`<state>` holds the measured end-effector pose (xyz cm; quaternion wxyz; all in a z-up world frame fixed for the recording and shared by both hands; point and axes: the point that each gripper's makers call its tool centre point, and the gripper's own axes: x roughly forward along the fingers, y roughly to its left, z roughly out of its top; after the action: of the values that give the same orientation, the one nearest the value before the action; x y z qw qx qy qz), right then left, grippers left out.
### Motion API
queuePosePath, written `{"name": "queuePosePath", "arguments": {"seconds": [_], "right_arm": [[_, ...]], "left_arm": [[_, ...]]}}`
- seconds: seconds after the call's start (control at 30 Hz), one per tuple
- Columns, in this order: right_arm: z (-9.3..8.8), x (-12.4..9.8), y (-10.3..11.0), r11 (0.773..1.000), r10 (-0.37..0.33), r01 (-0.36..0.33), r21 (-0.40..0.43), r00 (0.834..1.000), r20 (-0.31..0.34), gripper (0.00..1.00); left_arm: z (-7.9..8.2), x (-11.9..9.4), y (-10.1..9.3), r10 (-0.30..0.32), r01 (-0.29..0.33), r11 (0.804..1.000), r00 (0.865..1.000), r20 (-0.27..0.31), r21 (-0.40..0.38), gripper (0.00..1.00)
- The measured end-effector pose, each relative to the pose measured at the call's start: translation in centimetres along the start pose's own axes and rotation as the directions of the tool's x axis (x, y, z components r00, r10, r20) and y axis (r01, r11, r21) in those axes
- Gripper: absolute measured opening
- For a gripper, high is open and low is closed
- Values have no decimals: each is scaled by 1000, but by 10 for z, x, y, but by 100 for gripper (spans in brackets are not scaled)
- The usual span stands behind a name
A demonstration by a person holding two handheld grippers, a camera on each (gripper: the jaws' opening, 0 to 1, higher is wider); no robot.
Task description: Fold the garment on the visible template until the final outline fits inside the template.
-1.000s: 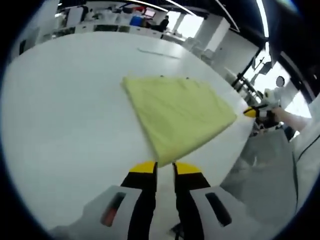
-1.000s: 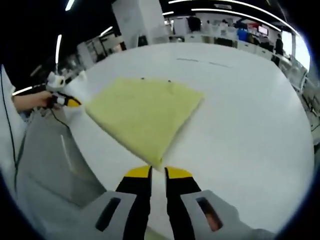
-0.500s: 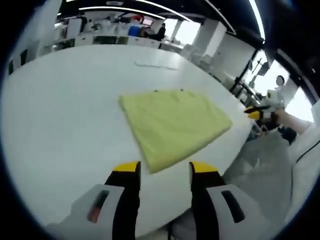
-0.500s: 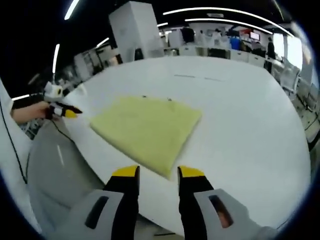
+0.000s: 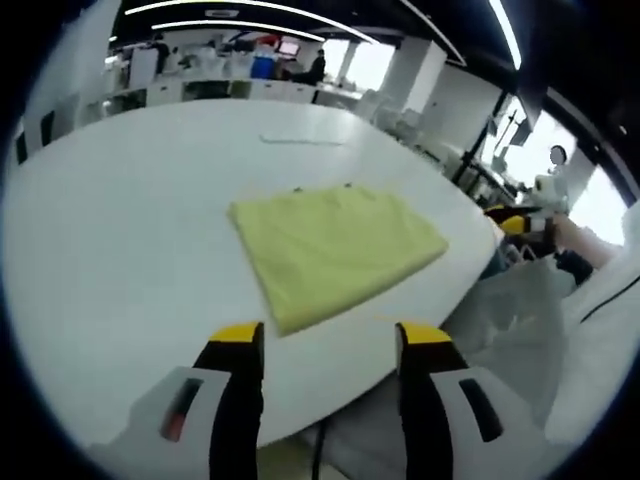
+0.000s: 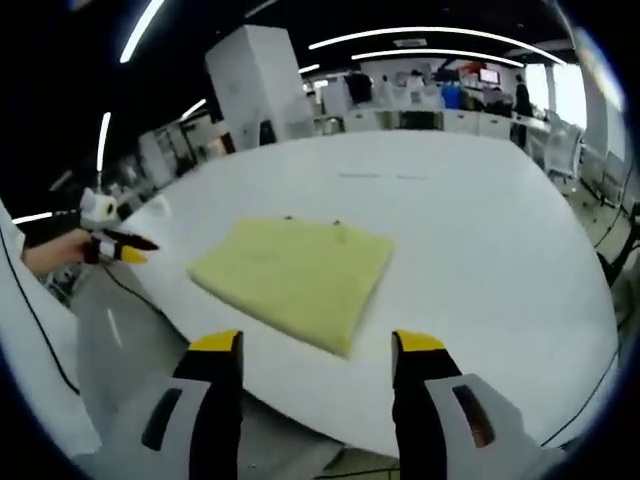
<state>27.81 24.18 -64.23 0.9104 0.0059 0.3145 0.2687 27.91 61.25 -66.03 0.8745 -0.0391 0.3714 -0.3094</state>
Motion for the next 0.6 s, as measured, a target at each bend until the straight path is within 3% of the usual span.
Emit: {"name": "queuePosePath", "arguments": {"seconds": [0.47,0.6], "right_arm": [[24,-32,8,999,-6,9,-52,999,52,83],[27,-38,12,998,5,-1,-70,999,52,83]], "left_arm": [[15,-30,-29,19,-22,998,999,47,53,73],[20,-37,-38,19,-23,998,998,59,59,83]]}}
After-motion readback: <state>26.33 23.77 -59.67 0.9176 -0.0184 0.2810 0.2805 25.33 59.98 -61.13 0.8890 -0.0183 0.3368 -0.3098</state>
